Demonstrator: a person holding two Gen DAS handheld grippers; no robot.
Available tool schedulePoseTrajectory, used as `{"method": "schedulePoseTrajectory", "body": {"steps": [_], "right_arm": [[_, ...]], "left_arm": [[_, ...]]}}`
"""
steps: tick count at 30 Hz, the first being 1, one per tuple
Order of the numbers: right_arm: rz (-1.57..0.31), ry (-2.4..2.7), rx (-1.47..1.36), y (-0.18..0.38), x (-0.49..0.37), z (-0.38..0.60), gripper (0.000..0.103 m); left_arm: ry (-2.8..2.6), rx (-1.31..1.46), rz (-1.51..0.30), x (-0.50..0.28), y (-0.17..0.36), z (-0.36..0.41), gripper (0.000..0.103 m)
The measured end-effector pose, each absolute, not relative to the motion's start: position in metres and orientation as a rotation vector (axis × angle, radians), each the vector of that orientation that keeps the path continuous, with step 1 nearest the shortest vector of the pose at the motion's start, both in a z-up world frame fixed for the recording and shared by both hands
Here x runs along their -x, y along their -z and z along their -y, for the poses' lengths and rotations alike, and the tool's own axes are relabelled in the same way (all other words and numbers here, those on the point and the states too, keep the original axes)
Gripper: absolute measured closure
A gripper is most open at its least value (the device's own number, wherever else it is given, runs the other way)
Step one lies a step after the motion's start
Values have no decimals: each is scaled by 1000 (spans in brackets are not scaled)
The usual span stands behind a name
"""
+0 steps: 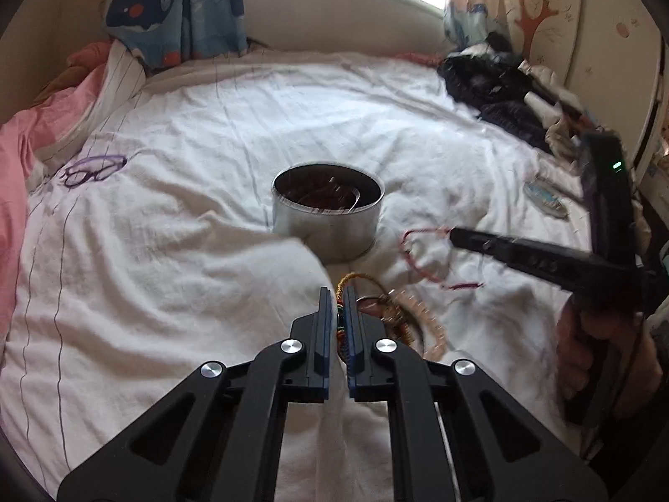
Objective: Organize jewelry
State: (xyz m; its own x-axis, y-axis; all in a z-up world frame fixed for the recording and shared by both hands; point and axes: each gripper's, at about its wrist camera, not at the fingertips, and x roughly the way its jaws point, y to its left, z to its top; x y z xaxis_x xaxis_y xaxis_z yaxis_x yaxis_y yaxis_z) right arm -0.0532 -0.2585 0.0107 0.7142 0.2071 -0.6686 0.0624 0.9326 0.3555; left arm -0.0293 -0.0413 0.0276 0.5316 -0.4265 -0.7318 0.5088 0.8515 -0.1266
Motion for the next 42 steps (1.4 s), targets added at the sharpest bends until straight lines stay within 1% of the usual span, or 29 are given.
{"method": "schedulePoseTrajectory", "body": {"steps": [2, 4, 5, 8, 9, 11, 12, 13, 14, 15, 17, 18, 19, 20, 21, 22, 27, 30, 42], "right_arm": [[-779, -81, -367, -10, 53, 258, 99], [-785, -74, -374, -9, 53, 259, 99], [-792, -70, -374, -8, 52, 260, 99], [-814, -58, -376, -3, 50, 260, 99], [-822, -58, -377, -2, 49, 260, 99], [-830, -38, -372, 1, 48, 261, 97], [-831, -30, -371, 1, 48, 261, 88], [-830, -24, -371, 2, 48, 262, 74], [-835, -17, -368, 4, 47, 262, 69], [-850, -15, -361, 7, 46, 261, 66], [-903, -17, -345, 16, 40, 258, 66], [-910, -19, -333, 17, 39, 257, 67], [-909, -32, -327, 16, 39, 255, 79], [-909, -52, -325, 16, 39, 254, 89], [-905, -63, -323, 15, 40, 252, 97], [-893, -71, -323, 13, 41, 252, 99], [-764, -129, -358, -10, 53, 252, 99], [-699, -151, -386, -22, 58, 255, 99], [-600, -215, -421, -53, 52, 259, 99]], "left_arm": [[499, -93, -911, 21, -13, 33, 97], [495, -54, -907, 20, -15, 26, 97], [496, -57, -875, 21, -22, 26, 95], [523, -100, -799, 26, -35, 34, 79], [535, -116, -792, 25, -36, 40, 77], [552, -154, -805, 20, -34, 53, 77], [561, -169, -814, 16, -32, 59, 77], [567, -186, -832, 12, -28, 65, 77], [566, -204, -859, 8, -21, 69, 77], [568, -220, -897, 3, -13, 72, 77], [540, -231, -973, -4, 6, 70, 77], [544, -200, -990, -6, 9, 66, 86], [533, -192, -1000, -7, 8, 64, 95], [547, -182, -996, -6, 5, 62, 100], [562, -153, -986, -5, 2, 59, 100], [576, -117, -973, -4, -3, 56, 100], [620, 25, -891, 1, -33, 42, 100], [620, 49, -860, 1, -47, 39, 100], [572, 59, -820, -31, -66, 55, 100]]}}
